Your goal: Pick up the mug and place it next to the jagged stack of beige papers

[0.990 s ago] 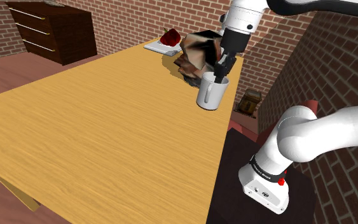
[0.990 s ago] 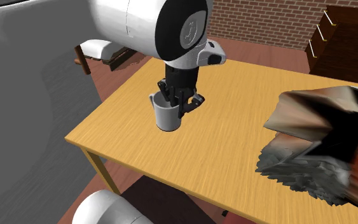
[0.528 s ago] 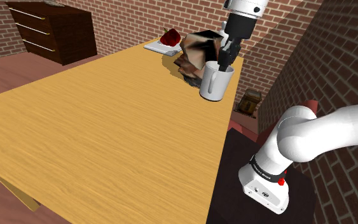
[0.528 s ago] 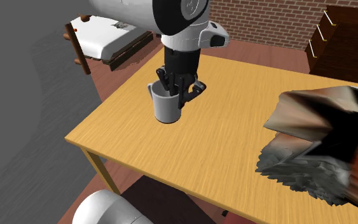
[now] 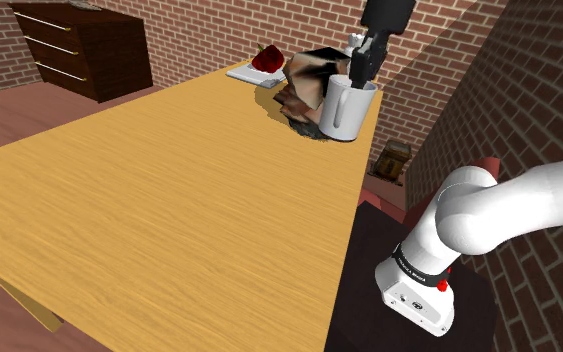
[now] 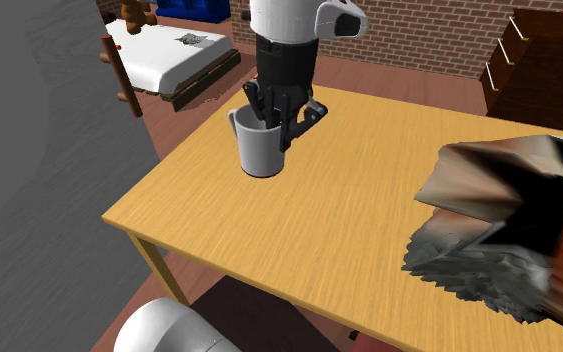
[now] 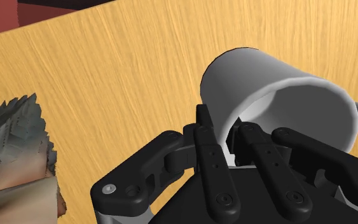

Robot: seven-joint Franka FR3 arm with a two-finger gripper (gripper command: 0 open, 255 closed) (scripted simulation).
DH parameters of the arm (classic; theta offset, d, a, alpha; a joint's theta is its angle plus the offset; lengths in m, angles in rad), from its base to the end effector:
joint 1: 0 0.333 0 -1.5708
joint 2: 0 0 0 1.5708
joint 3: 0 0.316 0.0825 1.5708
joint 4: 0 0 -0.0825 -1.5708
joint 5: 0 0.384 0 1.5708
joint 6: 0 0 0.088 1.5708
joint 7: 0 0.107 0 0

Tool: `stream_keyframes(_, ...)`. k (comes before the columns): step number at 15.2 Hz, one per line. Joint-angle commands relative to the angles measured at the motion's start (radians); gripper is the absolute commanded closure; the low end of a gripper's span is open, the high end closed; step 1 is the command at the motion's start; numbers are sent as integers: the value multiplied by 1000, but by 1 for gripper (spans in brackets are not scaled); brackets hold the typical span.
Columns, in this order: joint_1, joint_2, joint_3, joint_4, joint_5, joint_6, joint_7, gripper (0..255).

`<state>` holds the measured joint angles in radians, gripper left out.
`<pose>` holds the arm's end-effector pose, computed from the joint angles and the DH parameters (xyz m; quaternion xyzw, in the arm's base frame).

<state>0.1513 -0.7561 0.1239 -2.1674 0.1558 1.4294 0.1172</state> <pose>0.2805 0.1163 0.6541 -0.9966 -0.0739 -0.0003 0.0352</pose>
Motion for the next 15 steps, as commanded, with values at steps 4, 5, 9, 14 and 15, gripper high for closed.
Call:
stream_keyframes(4,-2,31,-5,90,-5,-59,5,255)
stream_keyframes(5,-2,38,-5,108,-5,-71,6,255)
stream_keyframes(9,-3,66,-8,185,-8,-119,12,255)
stream_keyframes(14,-5,107,-10,287,-10,-180,19,255)
stream_keyframes(15,-5,115,-10,308,-11,-192,21,255)
